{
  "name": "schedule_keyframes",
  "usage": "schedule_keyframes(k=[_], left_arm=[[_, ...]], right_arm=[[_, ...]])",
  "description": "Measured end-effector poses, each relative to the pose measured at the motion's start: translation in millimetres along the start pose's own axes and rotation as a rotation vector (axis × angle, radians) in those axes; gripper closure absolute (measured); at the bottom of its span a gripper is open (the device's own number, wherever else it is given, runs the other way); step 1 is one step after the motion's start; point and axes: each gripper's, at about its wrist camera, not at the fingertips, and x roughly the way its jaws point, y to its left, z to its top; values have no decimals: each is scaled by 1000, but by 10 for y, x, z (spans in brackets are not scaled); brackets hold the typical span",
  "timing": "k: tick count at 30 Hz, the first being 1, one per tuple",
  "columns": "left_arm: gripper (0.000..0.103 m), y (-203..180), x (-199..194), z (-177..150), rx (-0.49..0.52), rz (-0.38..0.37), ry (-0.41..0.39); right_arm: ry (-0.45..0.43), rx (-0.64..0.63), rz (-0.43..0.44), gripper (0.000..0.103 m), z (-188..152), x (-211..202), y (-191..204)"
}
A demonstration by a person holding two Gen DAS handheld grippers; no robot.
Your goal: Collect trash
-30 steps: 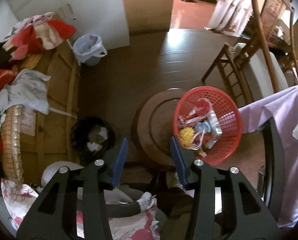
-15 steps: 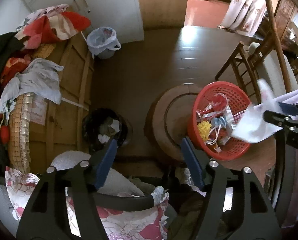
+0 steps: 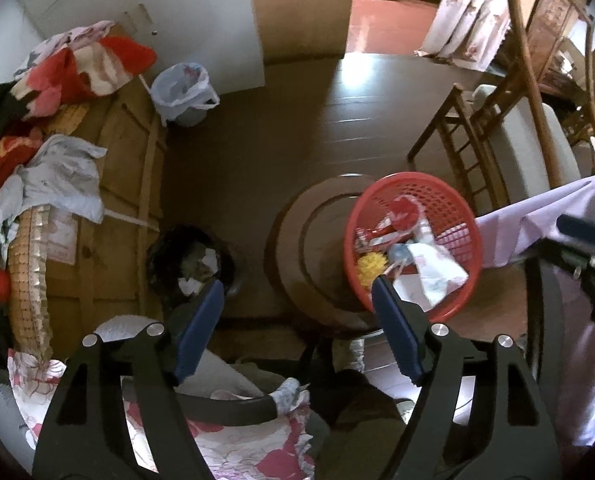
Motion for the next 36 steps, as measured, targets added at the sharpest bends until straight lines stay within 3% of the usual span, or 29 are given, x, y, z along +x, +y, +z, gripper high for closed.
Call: schedule_keyframes(k=[4, 9, 14, 36], left_arm=[[28, -156, -54, 33, 32, -21, -7], [26, -333, -139, 45, 78, -53, -6], [21, -478, -222, 51, 124, -56, -21], [19, -738, -308, 142, 180, -63, -29]], right_arm=[[19, 10, 5, 52, -109, -86, 8], [25, -15, 8, 40, -197, -239, 33], [36, -42, 14, 35, -255, -357, 48], [1, -15, -34, 27, -296, -523, -102]])
